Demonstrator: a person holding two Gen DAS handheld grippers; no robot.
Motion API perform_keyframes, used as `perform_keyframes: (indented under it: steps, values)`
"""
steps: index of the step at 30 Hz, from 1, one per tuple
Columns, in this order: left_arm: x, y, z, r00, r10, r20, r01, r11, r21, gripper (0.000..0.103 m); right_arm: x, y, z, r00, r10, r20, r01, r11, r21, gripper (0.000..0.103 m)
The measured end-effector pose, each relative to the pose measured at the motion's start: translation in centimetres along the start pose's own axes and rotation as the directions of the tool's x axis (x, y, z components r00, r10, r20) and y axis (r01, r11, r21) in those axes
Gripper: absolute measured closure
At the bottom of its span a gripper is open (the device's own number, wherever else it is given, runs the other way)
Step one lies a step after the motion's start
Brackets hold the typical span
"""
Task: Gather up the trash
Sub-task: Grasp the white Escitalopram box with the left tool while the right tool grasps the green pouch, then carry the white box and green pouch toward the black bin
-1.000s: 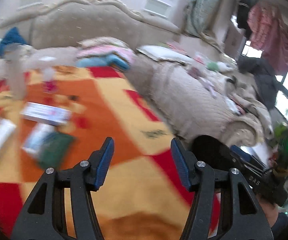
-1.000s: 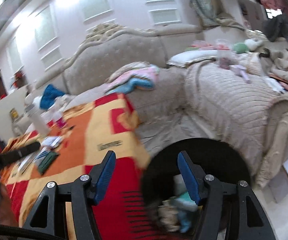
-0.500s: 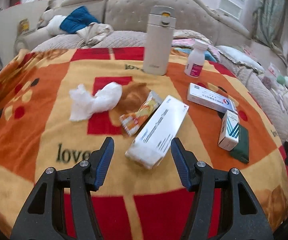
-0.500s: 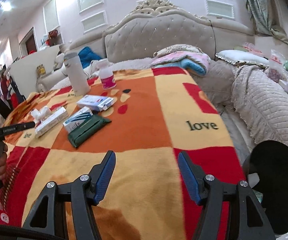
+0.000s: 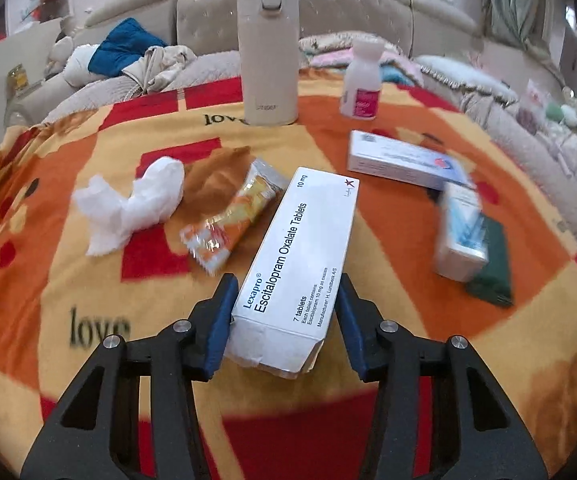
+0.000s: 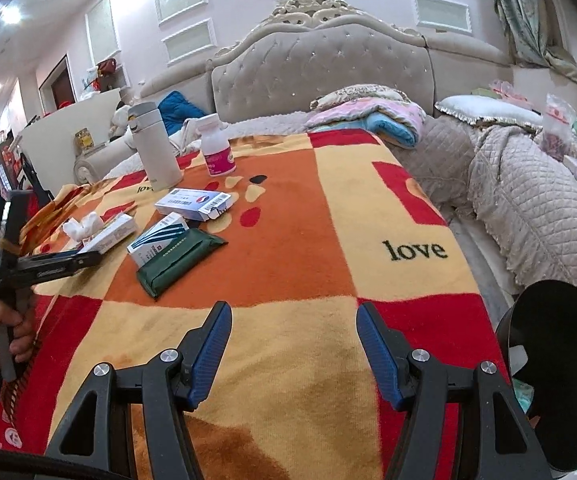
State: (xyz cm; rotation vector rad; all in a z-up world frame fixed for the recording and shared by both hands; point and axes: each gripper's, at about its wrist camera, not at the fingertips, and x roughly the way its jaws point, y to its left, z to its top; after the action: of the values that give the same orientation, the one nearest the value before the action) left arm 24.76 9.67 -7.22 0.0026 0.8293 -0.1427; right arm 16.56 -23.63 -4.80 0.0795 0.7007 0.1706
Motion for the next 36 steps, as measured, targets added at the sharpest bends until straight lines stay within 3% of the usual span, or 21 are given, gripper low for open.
perform_keyframes:
  steps: [5, 8, 12, 16, 20, 22, 23, 25, 27, 30, 33, 36]
  values:
    - [-4.1, -1.7, -3.5, 1.000, 0.005, 0.029, -0.005, 1.000, -0.019, 0.056, 1.0, 2.5, 1.4, 0.982, 0.189, -0.033, -0.189, 0.982, 0.003, 0.039]
    - [-4.6, -1.9, -4.7, 0.997, 0.059, 0.047, -0.055, 0.996, -0.072, 0.056, 3.7, 5.4, 2.6, 0.970, 0.216, -0.107, -0.215, 0.976, 0.022, 0.039]
    - [-4.0, -0.8, -5.2, 0.997, 0.072, 0.039, -0.065, 0.986, -0.155, 0.056, 7.5, 8.0, 3.8, 0.975, 0.147, -0.165, -0.138, 0.988, 0.066, 0.039]
    - [-3.4, 0.0, -5.2, 0.999, 0.034, 0.020, -0.029, 0.980, -0.198, 0.056, 11.0, 9.3, 4.7, 0.974, 0.048, -0.220, -0.032, 0.997, 0.076, 0.039]
    - [-3.5, 0.0, -5.2, 0.999, 0.032, 0.023, -0.027, 0.980, -0.199, 0.056, 13.5, 11.1, 5.3, 0.968, -0.033, -0.249, 0.035, 0.999, 0.005, 0.022]
    - [-3.5, 0.0, -5.3, 0.999, 0.029, 0.024, -0.024, 0.979, -0.201, 0.056, 14.3, 12.1, 5.2, 0.963, -0.079, -0.258, 0.063, 0.996, -0.070, 0.019]
    - [-3.5, 0.1, -5.3, 0.999, 0.027, 0.025, -0.021, 0.979, -0.203, 0.056, 14.6, 12.7, 5.0, 0.957, -0.117, -0.264, 0.087, 0.989, -0.121, 0.021]
    - [-3.5, 0.2, -5.3, 0.999, 0.026, 0.025, -0.020, 0.978, -0.206, 0.056, 14.5, 13.0, 5.0, 0.959, -0.116, -0.258, 0.082, 0.987, -0.139, 0.033]
    - [-3.5, 0.2, -5.3, 0.999, 0.026, 0.022, -0.021, 0.978, -0.207, 0.056, 13.9, 12.8, 4.9, 0.964, -0.106, -0.245, 0.068, 0.985, -0.160, 0.053]
    - [-3.5, 0.2, -5.4, 0.999, 0.027, 0.017, -0.023, 0.978, -0.207, 0.056, 12.5, 11.9, 4.6, 0.971, -0.063, -0.229, 0.027, 0.988, -0.154, 0.058]
    - [-3.5, 0.2, -5.4, 0.999, 0.029, 0.016, -0.025, 0.979, -0.204, 0.056, 9.5, 10.4, 4.0, 0.979, 0.069, -0.189, -0.093, 0.989, -0.119, 0.059]
    - [-3.4, 0.0, -5.4, 0.999, 0.039, 0.010, -0.037, 0.979, -0.198, 0.056, 5.9, 8.7, 3.0, 0.973, 0.163, -0.162, -0.185, 0.974, -0.131, 0.059]
